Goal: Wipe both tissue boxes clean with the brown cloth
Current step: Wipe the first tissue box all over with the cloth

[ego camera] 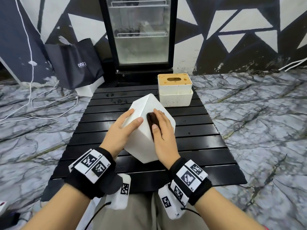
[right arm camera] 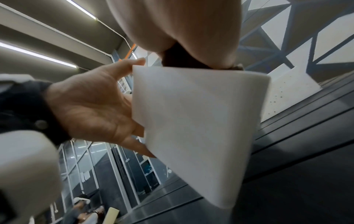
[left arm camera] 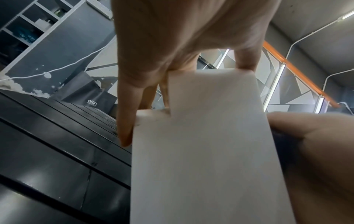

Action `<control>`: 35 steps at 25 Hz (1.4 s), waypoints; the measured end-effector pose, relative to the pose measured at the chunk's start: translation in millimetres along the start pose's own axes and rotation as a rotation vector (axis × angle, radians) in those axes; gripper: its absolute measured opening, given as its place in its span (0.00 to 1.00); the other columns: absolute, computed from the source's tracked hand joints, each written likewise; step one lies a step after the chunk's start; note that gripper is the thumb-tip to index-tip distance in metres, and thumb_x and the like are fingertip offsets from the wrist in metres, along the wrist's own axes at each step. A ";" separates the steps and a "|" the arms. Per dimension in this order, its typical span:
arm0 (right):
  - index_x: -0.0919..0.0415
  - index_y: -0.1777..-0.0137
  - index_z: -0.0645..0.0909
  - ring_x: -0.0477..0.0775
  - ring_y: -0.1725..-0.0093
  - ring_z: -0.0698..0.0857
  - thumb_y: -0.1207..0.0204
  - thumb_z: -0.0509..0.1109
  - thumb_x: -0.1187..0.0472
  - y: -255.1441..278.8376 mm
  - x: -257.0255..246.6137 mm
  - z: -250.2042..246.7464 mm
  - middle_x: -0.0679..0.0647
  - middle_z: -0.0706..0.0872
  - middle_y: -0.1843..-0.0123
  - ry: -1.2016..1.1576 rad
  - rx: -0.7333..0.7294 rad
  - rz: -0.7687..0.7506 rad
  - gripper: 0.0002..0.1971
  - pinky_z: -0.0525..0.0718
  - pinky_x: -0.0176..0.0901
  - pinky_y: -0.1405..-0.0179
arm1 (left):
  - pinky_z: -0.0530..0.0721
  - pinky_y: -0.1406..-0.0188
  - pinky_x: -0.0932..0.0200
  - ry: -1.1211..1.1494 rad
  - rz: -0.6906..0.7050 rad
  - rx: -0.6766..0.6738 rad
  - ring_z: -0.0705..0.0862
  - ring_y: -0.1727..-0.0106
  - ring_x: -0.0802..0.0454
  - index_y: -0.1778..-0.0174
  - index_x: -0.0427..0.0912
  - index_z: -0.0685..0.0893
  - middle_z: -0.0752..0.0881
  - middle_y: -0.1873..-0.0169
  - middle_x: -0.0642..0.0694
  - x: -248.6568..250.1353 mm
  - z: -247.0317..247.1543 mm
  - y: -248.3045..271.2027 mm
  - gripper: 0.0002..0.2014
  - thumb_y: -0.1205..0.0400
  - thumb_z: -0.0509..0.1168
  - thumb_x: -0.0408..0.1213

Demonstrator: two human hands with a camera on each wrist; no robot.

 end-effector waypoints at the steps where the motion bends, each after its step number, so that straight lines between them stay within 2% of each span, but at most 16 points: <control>1: 0.51 0.24 0.62 0.46 0.22 0.58 0.24 0.50 0.54 2.4 -3.1 2.0 0.49 0.64 0.22 -0.008 -0.003 0.003 0.26 0.53 0.44 0.21 | 0.81 0.37 0.52 -0.003 0.002 0.000 0.82 0.40 0.57 0.36 0.66 0.76 0.81 0.36 0.57 0.2 0.3 0.5 0.32 0.39 0.72 0.61; 4: 0.50 0.24 0.62 0.46 0.22 0.57 0.23 0.50 0.55 2.4 -16.2 4.2 0.49 0.64 0.22 -0.006 -0.029 -0.034 0.26 0.52 0.40 0.23 | 0.78 0.32 0.52 -0.030 0.005 -0.012 0.80 0.36 0.57 0.37 0.68 0.76 0.80 0.35 0.58 2.1 3.2 1.6 0.33 0.41 0.71 0.64; 7: 0.50 0.24 0.62 0.49 0.22 0.59 0.23 0.50 0.55 -5.5 -14.0 1.1 0.50 0.64 0.22 0.006 -0.044 -0.052 0.25 0.54 0.44 0.22 | 0.79 0.33 0.47 -0.022 -0.012 -0.017 0.81 0.36 0.55 0.39 0.70 0.76 0.80 0.34 0.57 2.0 3.8 2.0 0.31 0.40 0.73 0.62; 11: 0.51 0.24 0.62 0.48 0.22 0.59 0.24 0.50 0.54 -2.1 4.2 -5.9 0.49 0.65 0.22 0.010 -0.017 0.028 0.26 0.55 0.49 0.21 | 0.82 0.38 0.43 0.019 -0.033 0.008 0.83 0.40 0.53 0.37 0.67 0.76 0.80 0.34 0.55 0.1 2.6 3.3 0.30 0.36 0.74 0.58; 14: 0.51 0.24 0.62 0.49 0.22 0.59 0.22 0.51 0.56 8.1 1.3 -5.4 0.49 0.64 0.22 -0.046 0.013 0.073 0.24 0.54 0.46 0.22 | 0.81 0.35 0.44 0.010 -0.018 0.015 0.82 0.38 0.53 0.34 0.65 0.76 0.80 0.33 0.55 1.6 5.6 3.8 0.31 0.36 0.71 0.59; 17: 0.52 0.25 0.63 0.47 0.23 0.59 0.23 0.50 0.56 9.1 -21.1 -1.2 0.49 0.66 0.23 -0.073 0.010 -0.012 0.25 0.54 0.42 0.23 | 0.78 0.32 0.50 -0.022 0.006 0.005 0.81 0.36 0.55 0.31 0.62 0.75 0.80 0.34 0.55 3.9 10.1 3.7 0.36 0.37 0.72 0.59; 20: 0.53 0.25 0.64 0.49 0.23 0.61 0.23 0.50 0.57 2.2 -25.2 -1.4 0.51 0.67 0.23 -0.066 -0.005 -0.057 0.25 0.55 0.48 0.22 | 0.77 0.34 0.56 -0.035 0.019 0.000 0.80 0.35 0.56 0.31 0.61 0.76 0.80 0.34 0.55 7.6 11.3 4.5 0.35 0.36 0.72 0.57; 22: 0.54 0.25 0.64 0.50 0.23 0.61 0.23 0.50 0.57 -1.1 -14.0 -6.0 0.51 0.67 0.23 -0.058 0.002 -0.027 0.25 0.57 0.53 0.22 | 0.78 0.37 0.58 -0.038 0.018 -0.002 0.80 0.36 0.56 0.31 0.60 0.75 0.80 0.34 0.55 8.4 11.2 4.7 0.35 0.36 0.75 0.55; 24: 0.53 0.25 0.64 0.49 0.23 0.61 0.25 0.50 0.55 0.7 1.4 -11.5 0.50 0.67 0.24 -0.060 0.017 0.049 0.26 0.57 0.52 0.21 | 0.80 0.39 0.56 -0.026 0.009 0.003 0.81 0.38 0.55 0.30 0.60 0.75 0.80 0.34 0.54 7.3 10.7 5.4 0.35 0.36 0.75 0.56; 28: 0.51 0.24 0.61 0.51 0.23 0.60 0.22 0.51 0.57 15.0 13.8 -14.4 0.49 0.64 0.22 -0.061 0.055 0.137 0.25 0.53 0.42 0.24 | 0.81 0.37 0.48 -0.014 -0.003 0.011 0.82 0.39 0.52 0.31 0.63 0.75 0.81 0.35 0.54 5.0 11.4 6.4 0.34 0.36 0.71 0.57; 31: 0.51 0.24 0.61 0.48 0.23 0.59 0.20 0.52 0.59 16.7 0.0 -10.1 0.48 0.64 0.22 -0.088 0.051 0.127 0.23 0.54 0.44 0.23 | 0.81 0.36 0.47 -0.027 0.005 0.004 0.83 0.39 0.51 0.32 0.64 0.76 0.81 0.35 0.54 6.1 14.2 6.2 0.33 0.36 0.71 0.58; 33: 0.53 0.24 0.62 0.47 0.23 0.59 0.22 0.51 0.57 11.0 -10.0 -9.4 0.48 0.65 0.23 -0.093 0.040 0.079 0.24 0.53 0.43 0.22 | 0.81 0.35 0.48 -0.046 0.015 -0.010 0.82 0.38 0.52 0.32 0.64 0.75 0.80 0.34 0.55 7.4 16.5 5.8 0.34 0.37 0.72 0.59; 35: 0.54 0.24 0.62 0.47 0.23 0.60 0.25 0.49 0.55 4.3 -10.0 -11.5 0.50 0.66 0.23 -0.098 0.037 0.045 0.27 0.54 0.47 0.21 | 0.80 0.35 0.49 -0.062 0.024 -0.014 0.82 0.37 0.53 0.32 0.65 0.76 0.80 0.33 0.57 7.4 16.6 4.9 0.37 0.40 0.73 0.62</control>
Point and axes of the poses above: each hand's wrist, its own y-axis away from the middle knuckle, its own z-axis out of the palm, x = y × z, the point moved 7 cm from there along -y, towards the middle knuckle
